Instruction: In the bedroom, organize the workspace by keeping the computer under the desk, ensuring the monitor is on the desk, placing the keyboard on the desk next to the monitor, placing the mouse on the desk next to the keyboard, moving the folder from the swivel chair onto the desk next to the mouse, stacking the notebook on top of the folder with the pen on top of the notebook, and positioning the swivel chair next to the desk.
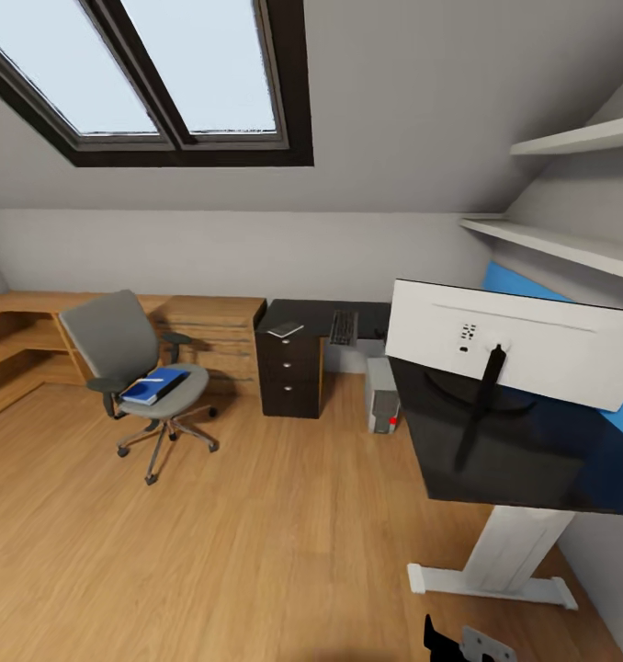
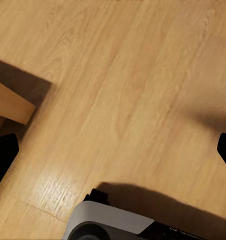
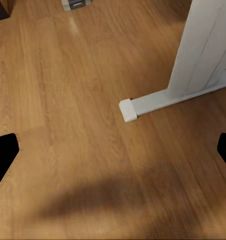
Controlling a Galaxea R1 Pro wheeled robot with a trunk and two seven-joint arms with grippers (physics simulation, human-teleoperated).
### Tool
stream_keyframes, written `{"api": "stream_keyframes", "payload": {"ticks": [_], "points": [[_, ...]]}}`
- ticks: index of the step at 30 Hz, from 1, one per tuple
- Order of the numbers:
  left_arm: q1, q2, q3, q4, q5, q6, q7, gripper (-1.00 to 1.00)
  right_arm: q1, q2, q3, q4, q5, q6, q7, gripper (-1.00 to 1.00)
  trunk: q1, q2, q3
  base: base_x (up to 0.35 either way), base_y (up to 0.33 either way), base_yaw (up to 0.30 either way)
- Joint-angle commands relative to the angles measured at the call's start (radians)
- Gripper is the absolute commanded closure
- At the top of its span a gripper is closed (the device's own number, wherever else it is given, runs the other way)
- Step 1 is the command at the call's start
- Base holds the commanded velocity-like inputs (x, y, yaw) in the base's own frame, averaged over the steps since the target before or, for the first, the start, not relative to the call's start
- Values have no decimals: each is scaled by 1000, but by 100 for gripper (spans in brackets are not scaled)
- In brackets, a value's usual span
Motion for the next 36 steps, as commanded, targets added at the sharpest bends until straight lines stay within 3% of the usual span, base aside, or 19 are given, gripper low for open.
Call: {"api": "stream_keyframes", "payload": {"ticks": [1,18,29,36], "points": [[0,0,0,-1,9,-2,-1,-100,-1,0,-3,1,5,-4,-4,-100,1,-1,-1,129,298,-22],[0,-1,-2,2,9,-2,-1,-100,-1,-1,-3,1,7,-4,-4,-100,1,-1,-1,193,270,-3],[0,-4,-6,20,8,-5,-2,-100,-1,-1,-3,1,6,-4,-4,-100,1,-1,-1,263,25,0],[0,-5,-7,23,8,-28,-74,-100,-1,-2,-3,1,5,-4,-5,-100,1,-1,5,28,-1,-34]]}}
